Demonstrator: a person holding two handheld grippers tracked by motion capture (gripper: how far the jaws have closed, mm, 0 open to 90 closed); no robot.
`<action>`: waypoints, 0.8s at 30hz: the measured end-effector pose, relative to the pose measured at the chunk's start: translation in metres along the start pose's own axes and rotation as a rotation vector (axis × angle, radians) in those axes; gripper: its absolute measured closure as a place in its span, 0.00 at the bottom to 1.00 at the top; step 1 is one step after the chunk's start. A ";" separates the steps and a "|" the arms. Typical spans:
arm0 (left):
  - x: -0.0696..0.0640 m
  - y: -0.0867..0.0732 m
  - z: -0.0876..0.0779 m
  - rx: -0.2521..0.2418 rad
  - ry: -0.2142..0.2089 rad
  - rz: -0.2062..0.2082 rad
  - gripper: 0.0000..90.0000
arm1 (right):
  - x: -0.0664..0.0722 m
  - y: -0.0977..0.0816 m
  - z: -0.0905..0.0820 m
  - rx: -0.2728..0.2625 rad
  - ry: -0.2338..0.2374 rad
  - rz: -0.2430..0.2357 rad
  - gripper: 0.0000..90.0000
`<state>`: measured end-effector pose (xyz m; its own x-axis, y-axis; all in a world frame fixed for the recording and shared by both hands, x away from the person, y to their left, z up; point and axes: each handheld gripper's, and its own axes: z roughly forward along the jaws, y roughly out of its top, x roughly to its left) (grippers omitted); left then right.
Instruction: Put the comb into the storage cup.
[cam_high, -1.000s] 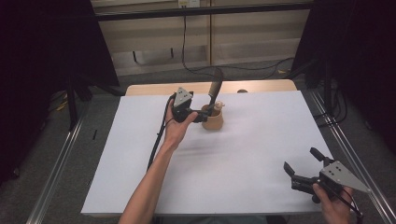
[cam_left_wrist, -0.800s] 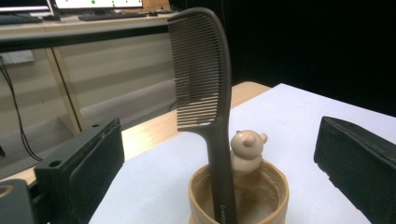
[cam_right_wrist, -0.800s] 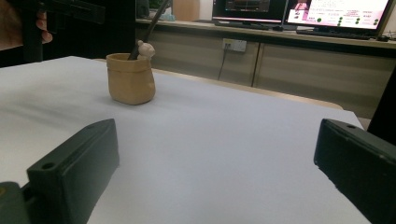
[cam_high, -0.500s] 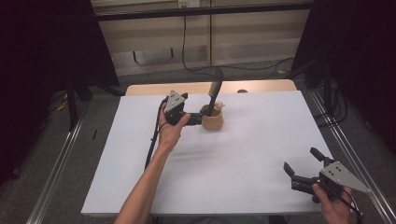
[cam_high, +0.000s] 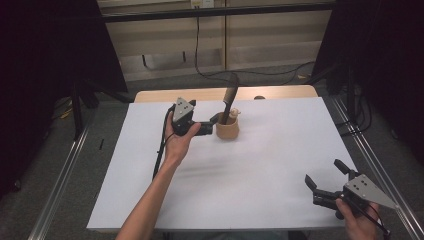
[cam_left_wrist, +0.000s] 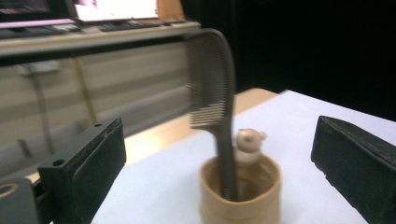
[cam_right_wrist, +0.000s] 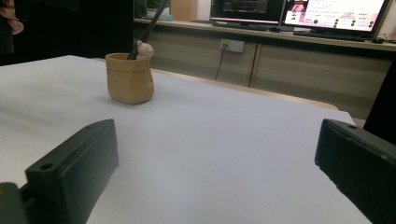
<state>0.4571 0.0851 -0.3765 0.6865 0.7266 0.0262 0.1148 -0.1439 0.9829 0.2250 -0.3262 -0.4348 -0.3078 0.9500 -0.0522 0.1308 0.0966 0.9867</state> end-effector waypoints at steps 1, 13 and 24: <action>0.001 0.000 -0.003 0.000 0.007 0.004 0.04 | 0.000 0.000 0.000 -0.001 0.000 0.001 0.00; 0.004 -0.005 -0.030 -0.033 0.015 -0.029 0.04 | 0.000 0.000 0.001 0.001 0.000 -0.001 0.00; 0.006 -0.011 -0.058 -0.048 0.042 -0.020 0.04 | 0.000 0.000 0.002 -0.001 0.000 -0.001 0.00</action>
<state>0.4186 0.1298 -0.3764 0.6534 0.7569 0.0130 0.0930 -0.0972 0.9909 0.2266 -0.3256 -0.4352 -0.3081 0.9499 -0.0535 0.1294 0.0976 0.9868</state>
